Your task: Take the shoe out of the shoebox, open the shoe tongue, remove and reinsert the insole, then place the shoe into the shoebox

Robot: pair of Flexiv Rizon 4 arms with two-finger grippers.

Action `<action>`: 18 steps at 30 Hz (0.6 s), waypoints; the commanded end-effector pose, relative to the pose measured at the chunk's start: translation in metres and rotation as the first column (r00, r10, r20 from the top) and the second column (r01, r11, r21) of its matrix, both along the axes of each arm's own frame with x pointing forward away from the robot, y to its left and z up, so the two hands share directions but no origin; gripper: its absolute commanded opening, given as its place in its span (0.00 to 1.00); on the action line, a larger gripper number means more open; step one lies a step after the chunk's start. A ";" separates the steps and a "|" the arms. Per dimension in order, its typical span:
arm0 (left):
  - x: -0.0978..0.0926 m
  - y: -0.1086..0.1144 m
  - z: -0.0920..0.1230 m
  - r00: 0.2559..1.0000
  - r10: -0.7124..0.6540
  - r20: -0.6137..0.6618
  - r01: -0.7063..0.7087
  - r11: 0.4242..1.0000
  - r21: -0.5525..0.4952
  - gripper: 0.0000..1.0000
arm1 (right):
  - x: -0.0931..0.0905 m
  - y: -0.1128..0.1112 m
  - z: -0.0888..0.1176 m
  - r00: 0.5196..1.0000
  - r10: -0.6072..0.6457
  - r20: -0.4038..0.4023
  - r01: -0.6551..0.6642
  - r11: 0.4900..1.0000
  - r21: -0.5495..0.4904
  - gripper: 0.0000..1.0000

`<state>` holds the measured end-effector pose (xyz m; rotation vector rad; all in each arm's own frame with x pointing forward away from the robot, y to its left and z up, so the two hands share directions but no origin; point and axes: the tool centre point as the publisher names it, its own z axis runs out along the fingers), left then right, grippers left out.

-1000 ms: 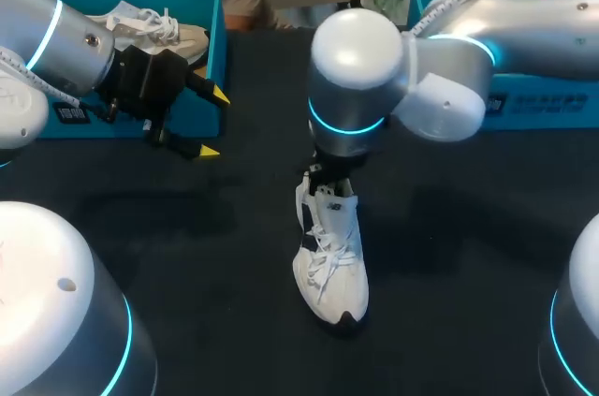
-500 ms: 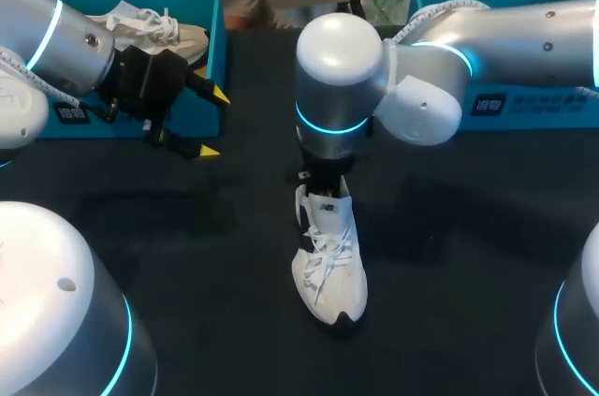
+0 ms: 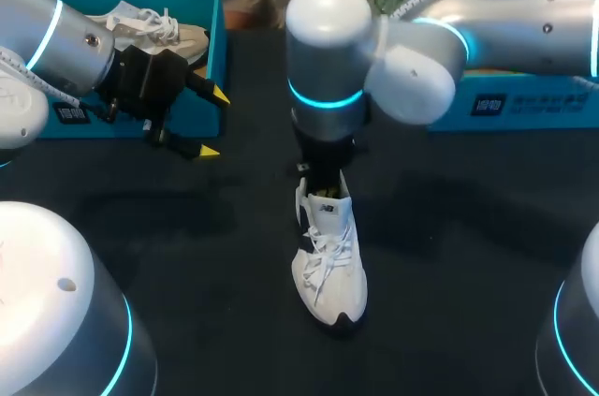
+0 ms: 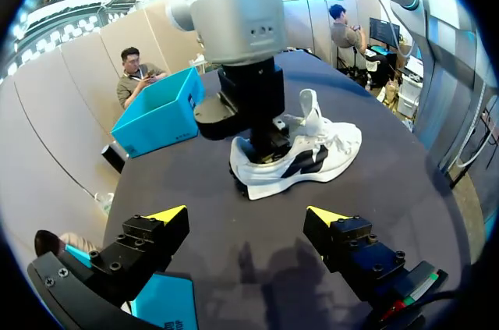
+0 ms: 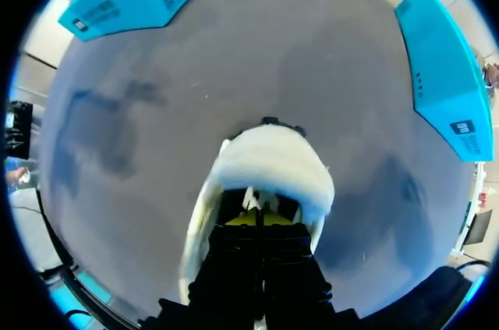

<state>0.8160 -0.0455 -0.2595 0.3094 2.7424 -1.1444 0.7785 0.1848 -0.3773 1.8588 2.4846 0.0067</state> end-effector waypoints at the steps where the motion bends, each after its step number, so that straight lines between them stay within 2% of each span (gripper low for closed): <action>1: -0.001 0.000 0.000 1.000 0.001 0.002 -0.001 1.000 0.002 1.00 | -0.003 -0.002 0.012 0.998 -0.007 -0.064 0.008 1.000 0.014 0.00; 5: -0.001 0.000 0.000 1.000 0.001 0.002 -0.001 1.000 0.002 1.00 | -0.013 -0.004 0.023 0.986 -0.057 -0.154 0.058 0.998 0.002 0.00; 11: -0.001 0.000 0.000 1.000 0.001 0.002 -0.001 1.000 0.002 1.00 | -0.030 -0.009 0.030 0.965 -0.137 -0.223 0.137 0.990 -0.018 0.00; 18: -0.001 0.000 0.000 1.000 0.001 0.002 -0.001 1.000 0.002 1.00 | -0.043 -0.002 0.040 0.934 -0.183 -0.308 0.187 0.982 -0.016 0.00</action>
